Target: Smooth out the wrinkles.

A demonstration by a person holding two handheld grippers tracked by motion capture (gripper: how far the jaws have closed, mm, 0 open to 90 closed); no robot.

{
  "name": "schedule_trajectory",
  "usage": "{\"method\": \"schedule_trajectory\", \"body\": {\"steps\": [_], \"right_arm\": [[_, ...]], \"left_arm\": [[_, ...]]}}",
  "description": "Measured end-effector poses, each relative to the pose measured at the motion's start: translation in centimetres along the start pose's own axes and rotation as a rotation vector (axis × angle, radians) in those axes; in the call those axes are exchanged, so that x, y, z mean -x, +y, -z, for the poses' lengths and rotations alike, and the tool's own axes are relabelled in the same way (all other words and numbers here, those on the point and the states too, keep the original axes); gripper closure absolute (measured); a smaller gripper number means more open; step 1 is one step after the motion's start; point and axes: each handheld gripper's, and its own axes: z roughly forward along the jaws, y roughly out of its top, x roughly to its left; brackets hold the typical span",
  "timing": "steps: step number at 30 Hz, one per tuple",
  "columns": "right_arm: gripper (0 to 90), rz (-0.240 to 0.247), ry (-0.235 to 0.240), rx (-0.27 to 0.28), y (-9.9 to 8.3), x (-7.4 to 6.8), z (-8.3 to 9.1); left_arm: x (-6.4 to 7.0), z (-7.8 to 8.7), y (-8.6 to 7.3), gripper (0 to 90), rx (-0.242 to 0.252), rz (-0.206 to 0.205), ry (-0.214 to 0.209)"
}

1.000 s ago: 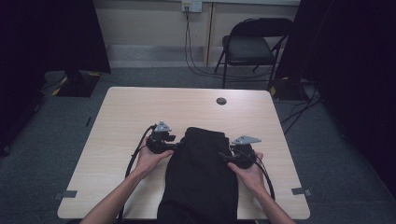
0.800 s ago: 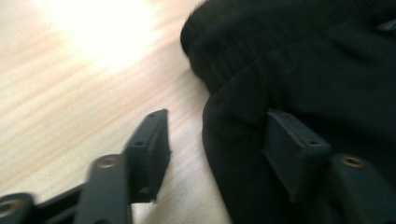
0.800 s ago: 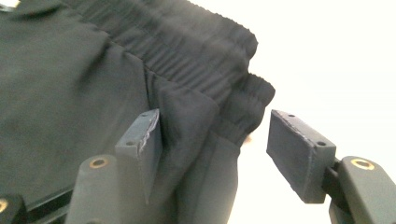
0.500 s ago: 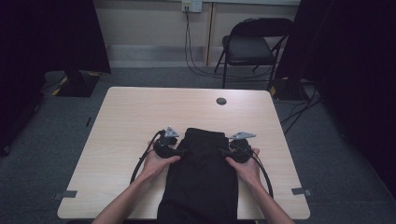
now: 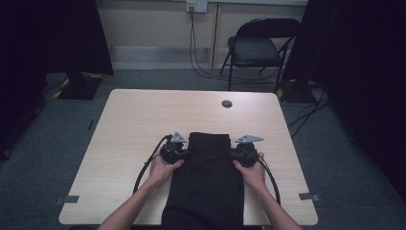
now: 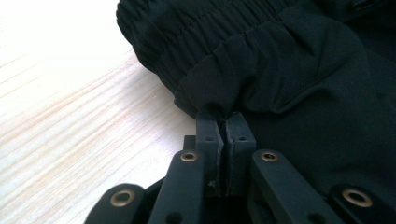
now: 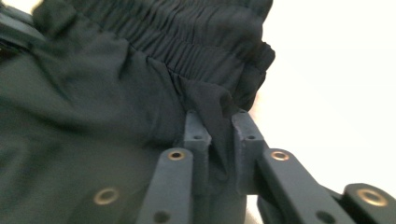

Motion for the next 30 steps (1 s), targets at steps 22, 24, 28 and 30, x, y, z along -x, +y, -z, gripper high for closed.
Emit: {"method": "schedule_trajectory", "body": {"steps": [22, 24, 28, 30], "right_arm": [[83.0, 0.069, 0.062, 0.274, 12.7, -1.5, 3.5], [83.0, 0.068, 0.066, 0.304, 14.4, -1.5, 3.9], [83.1, 0.084, 0.059, 0.36, 18.2, -1.7, 4.9], [83.2, 0.096, 0.057, 0.393, 20.2, -2.0, 5.6]], "left_arm": [[-5.0, 9.1, 7.0, 87.8, 0.321, 0.081, 0.104], [-5.5, 10.3, 8.4, 87.8, 0.345, 0.063, 0.117], [-6.3, 12.9, 11.4, 87.9, 0.404, 0.048, 0.162], [-7.0, 14.2, 12.8, 87.9, 0.437, 0.048, 0.188]]}}
